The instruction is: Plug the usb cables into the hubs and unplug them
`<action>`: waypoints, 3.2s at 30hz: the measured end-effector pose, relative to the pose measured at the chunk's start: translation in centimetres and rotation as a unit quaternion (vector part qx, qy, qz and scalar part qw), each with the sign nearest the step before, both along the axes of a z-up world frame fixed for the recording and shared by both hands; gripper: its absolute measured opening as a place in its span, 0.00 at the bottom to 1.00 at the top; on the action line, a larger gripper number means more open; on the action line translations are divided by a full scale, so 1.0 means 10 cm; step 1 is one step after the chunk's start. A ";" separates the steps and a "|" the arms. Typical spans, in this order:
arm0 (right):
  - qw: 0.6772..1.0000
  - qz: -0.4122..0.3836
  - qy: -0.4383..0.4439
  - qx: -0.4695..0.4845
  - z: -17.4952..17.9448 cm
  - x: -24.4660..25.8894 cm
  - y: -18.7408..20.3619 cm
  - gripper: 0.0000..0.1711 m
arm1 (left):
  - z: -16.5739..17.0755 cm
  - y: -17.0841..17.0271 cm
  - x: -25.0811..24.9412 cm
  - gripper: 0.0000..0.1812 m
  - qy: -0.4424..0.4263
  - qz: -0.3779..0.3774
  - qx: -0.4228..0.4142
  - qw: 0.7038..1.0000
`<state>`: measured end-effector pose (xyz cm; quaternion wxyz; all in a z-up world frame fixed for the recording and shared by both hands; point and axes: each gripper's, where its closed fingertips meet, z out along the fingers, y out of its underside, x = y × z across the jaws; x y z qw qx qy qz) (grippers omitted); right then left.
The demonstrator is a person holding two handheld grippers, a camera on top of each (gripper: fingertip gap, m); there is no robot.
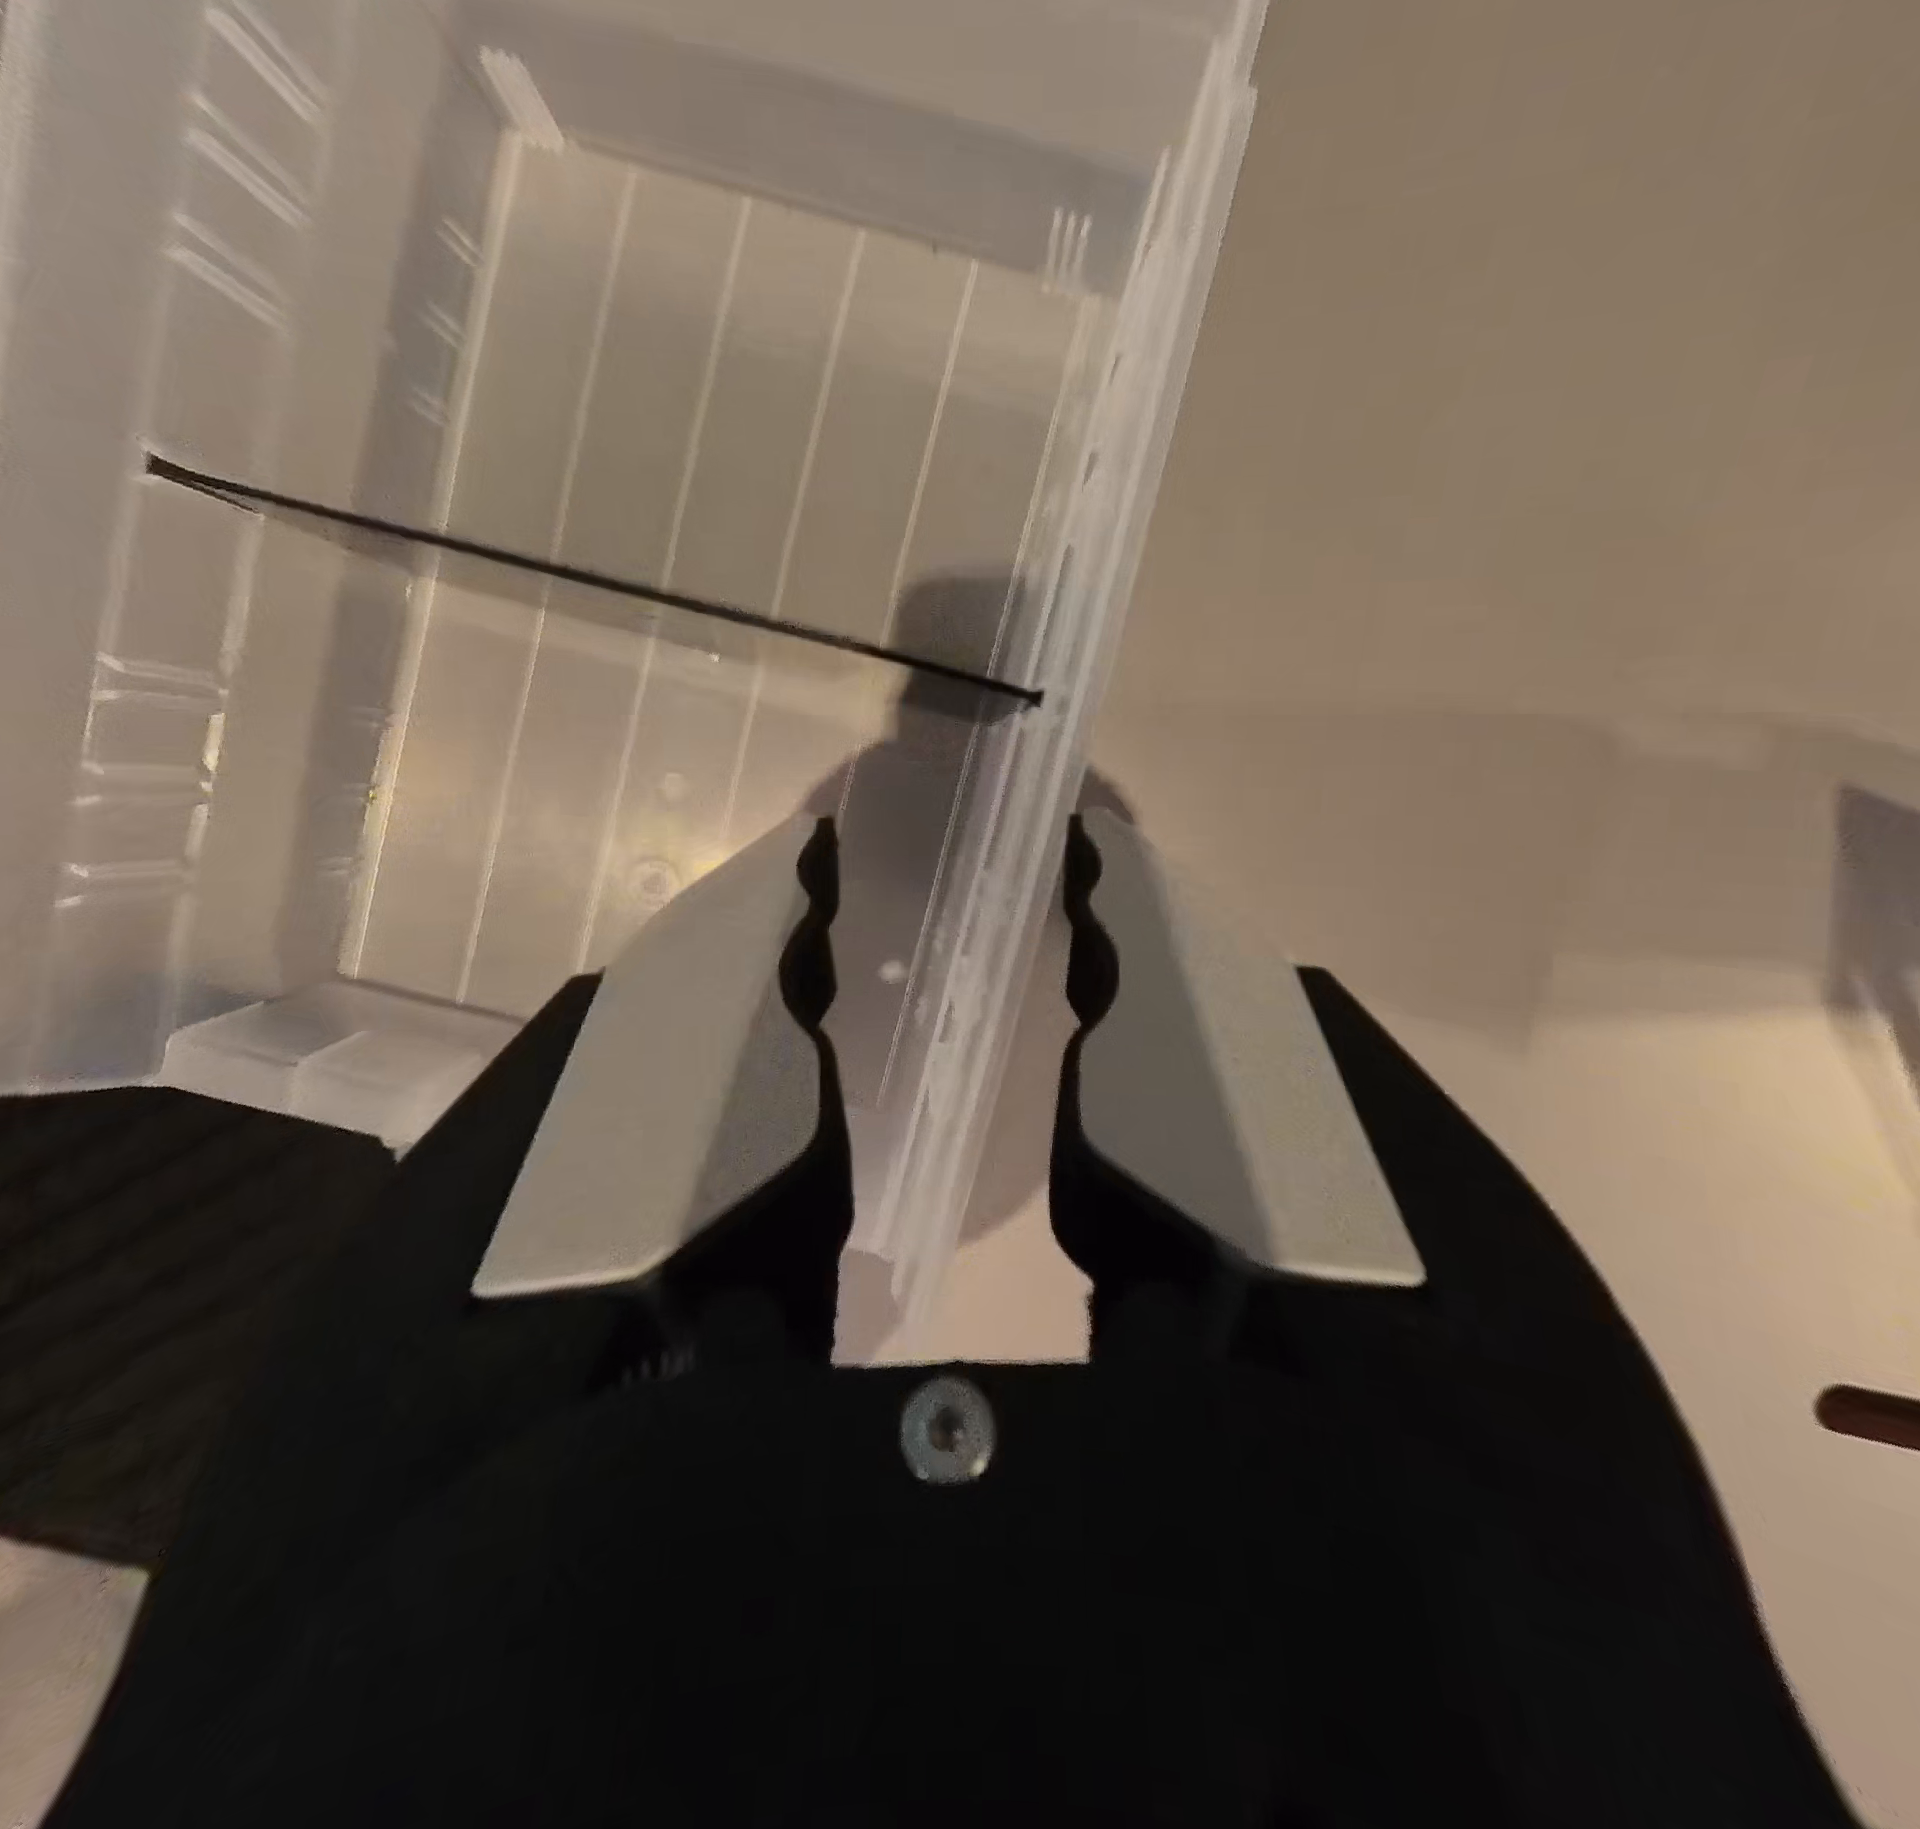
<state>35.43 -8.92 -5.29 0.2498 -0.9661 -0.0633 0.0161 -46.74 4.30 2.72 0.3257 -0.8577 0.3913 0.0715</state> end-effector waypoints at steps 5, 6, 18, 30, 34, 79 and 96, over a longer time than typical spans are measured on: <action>0.996 0.020 -0.025 0.081 0.40 -0.22 0.03 0.25 | -0.14 0.14 0.66 0.32 0.094 -0.157 -0.043 0.982; 0.996 0.026 -0.019 0.086 0.43 -0.29 0.02 0.26 | -0.22 0.15 0.77 0.32 0.123 -0.192 -0.044 0.973; 0.992 0.033 0.025 0.123 0.49 -0.68 -0.14 0.26 | -0.87 0.19 1.28 0.27 0.217 -0.407 -0.008 0.887; 0.987 -0.006 0.062 0.149 0.65 -0.64 -0.29 0.26 | -1.11 0.18 1.32 0.17 0.248 -0.469 -0.019 0.848; 0.986 -0.004 0.061 0.153 0.68 -0.70 -0.31 0.25 | -1.14 0.14 1.33 0.12 0.246 -0.479 -0.037 0.842; 0.662 0.228 -0.194 0.687 2.70 -5.28 0.80 0.31 | 2.21 -0.80 2.68 0.06 -0.495 -0.301 0.013 0.815; 0.693 0.337 -0.283 0.571 2.49 -4.03 0.38 0.17 | 1.55 -1.07 3.04 0.29 -0.446 -0.316 -0.026 0.837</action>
